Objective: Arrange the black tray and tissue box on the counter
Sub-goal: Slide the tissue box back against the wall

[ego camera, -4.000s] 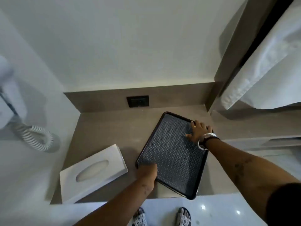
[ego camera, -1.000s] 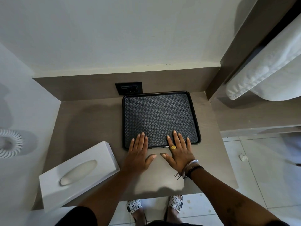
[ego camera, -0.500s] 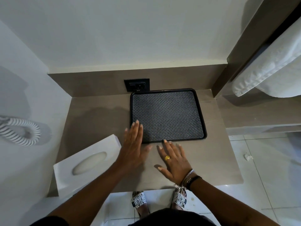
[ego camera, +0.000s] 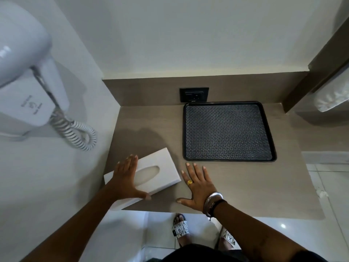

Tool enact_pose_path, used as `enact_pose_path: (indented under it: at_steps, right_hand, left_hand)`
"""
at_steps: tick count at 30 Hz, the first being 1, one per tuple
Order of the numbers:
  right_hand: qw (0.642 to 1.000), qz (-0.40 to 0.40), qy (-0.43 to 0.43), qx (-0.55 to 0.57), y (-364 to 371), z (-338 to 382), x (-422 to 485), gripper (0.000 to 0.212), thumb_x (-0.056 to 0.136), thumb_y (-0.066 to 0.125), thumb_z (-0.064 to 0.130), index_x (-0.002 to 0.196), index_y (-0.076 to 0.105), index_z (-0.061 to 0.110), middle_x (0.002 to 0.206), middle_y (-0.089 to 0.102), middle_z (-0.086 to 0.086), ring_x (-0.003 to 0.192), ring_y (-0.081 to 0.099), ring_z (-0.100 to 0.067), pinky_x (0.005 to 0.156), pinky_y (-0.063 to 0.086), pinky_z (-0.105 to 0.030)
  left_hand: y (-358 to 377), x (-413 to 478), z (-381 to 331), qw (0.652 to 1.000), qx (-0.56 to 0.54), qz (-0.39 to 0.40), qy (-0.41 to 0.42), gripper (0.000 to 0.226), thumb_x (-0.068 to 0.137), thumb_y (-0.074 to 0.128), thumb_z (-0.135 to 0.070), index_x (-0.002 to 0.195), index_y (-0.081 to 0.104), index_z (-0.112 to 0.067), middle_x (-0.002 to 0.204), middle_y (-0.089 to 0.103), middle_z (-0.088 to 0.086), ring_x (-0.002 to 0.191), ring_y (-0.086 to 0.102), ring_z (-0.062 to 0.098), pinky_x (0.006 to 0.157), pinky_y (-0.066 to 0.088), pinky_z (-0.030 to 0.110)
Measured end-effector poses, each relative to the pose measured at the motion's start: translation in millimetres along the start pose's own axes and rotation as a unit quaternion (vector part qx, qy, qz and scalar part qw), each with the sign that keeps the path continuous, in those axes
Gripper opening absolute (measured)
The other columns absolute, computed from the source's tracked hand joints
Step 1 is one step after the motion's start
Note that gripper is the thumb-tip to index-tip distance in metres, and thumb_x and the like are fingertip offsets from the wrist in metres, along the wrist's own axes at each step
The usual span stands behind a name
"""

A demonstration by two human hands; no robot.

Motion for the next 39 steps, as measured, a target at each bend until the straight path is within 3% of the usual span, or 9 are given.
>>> enact_pose_path:
  at_steps: [2, 6, 9, 16, 21, 28, 35, 39]
  right_hand:
    - [1.000, -0.002, 0.007, -0.006, -1.4, 0.8, 4.4, 0.107, 0.073, 0.036, 0.089, 0.152, 0.030, 0.017, 0.161, 0.020, -0.014, 0.147, 0.016, -0.039, 0.116, 0.014, -0.065]
    - [1.000, -0.002, 0.003, -0.025, -2.0, 0.9, 5.4, 0.108, 0.070, 0.038, 0.089, 0.150, 0.034, 0.017, 0.159, 0.027, -0.015, 0.145, 0.023, -0.041, 0.113, 0.017, -0.068]
    - [1.000, -0.010, 0.000, -0.030, -1.7, 1.6, 5.7, 0.108, 0.071, 0.039, 0.089, 0.151, 0.032, 0.018, 0.159, 0.027, -0.016, 0.144, 0.023, -0.041, 0.112, 0.018, -0.069]
    - [1.000, -0.006, 0.008, -0.029, -0.1, 0.1, 6.8, 0.107, 0.071, 0.037, 0.089, 0.152, 0.029, 0.020, 0.160, 0.023, -0.014, 0.145, 0.021, -0.040, 0.112, 0.017, -0.070]
    - [1.000, -0.006, 0.016, -0.018, 5.9, -3.3, 9.8, 0.105, 0.073, 0.035, 0.090, 0.153, 0.024, 0.024, 0.163, 0.017, -0.010, 0.148, 0.014, -0.037, 0.114, 0.009, -0.066]
    - [1.000, -0.005, 0.016, -0.011, 8.9, -6.7, 13.7, 0.102, 0.073, 0.036, 0.089, 0.153, 0.024, 0.026, 0.162, 0.019, -0.009, 0.147, 0.018, -0.037, 0.115, 0.006, -0.063]
    - [1.000, 0.007, 0.019, -0.015, 12.3, -8.9, 16.5, 0.101, 0.073, 0.038, 0.088, 0.152, 0.026, 0.026, 0.161, 0.022, -0.009, 0.146, 0.021, -0.037, 0.114, 0.005, -0.062]
    - [0.999, 0.012, 0.026, -0.018, 11.6, -9.8, 15.7, 0.100, 0.075, 0.036, 0.088, 0.153, 0.022, 0.027, 0.162, 0.016, -0.007, 0.147, 0.017, -0.036, 0.114, 0.002, -0.060]
  left_hand:
    - [4.4, -0.9, -1.5, 1.000, 0.003, 0.005, 0.018, 0.167, 0.032, 0.048, -0.103, 0.153, -0.022, -0.013, 0.165, -0.018, 0.009, 0.151, -0.019, 0.024, 0.121, -0.010, 0.048]
    - [-2.2, -0.3, -3.4, 1.000, 0.005, -0.021, 0.014, 0.158, 0.035, 0.061, -0.092, 0.155, -0.014, -0.022, 0.159, 0.018, 0.008, 0.145, 0.020, 0.030, 0.119, 0.017, 0.047]
    - [-11.4, 1.4, -2.1, 0.999, -0.024, -0.046, 0.010, 0.151, 0.037, 0.065, -0.088, 0.155, -0.009, -0.028, 0.151, 0.028, 0.005, 0.137, 0.031, 0.029, 0.114, 0.026, 0.047]
    - [-55.4, 26.6, 21.4, 0.982, -0.099, -0.125, -0.104, 0.142, 0.047, 0.076, -0.077, 0.155, -0.001, -0.026, 0.156, 0.026, 0.014, 0.142, 0.029, 0.036, 0.117, 0.025, 0.054]
    - [-90.5, 59.3, 47.7, 0.938, -0.171, -0.189, -0.233, 0.138, 0.050, 0.080, -0.073, 0.154, 0.006, -0.022, 0.153, 0.027, 0.023, 0.140, 0.028, 0.043, 0.115, 0.022, 0.058]
    - [-107.5, 91.8, 77.6, 0.900, -0.203, -0.209, -0.324, 0.137, 0.048, 0.080, -0.071, 0.153, 0.012, -0.016, 0.149, 0.029, 0.031, 0.137, 0.030, 0.047, 0.115, 0.023, 0.057]
    - [-95.4, 100.1, 79.5, 0.869, -0.245, -0.226, -0.366, 0.135, 0.050, 0.077, -0.075, 0.153, 0.014, -0.016, 0.149, 0.029, 0.029, 0.138, 0.030, 0.046, 0.115, 0.024, 0.057]
    - [-97.3, 100.1, 65.5, 0.876, -0.245, -0.236, -0.341, 0.136, 0.056, 0.068, -0.081, 0.155, 0.008, -0.010, 0.157, 0.019, 0.028, 0.145, 0.020, 0.046, 0.118, 0.016, 0.059]
Point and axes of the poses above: each hand's wrist, its own x-axis towards the middle knuckle, its own y-axis out of the palm, z = x × y, the point moved 10 cm from there along x, towards the middle knuckle
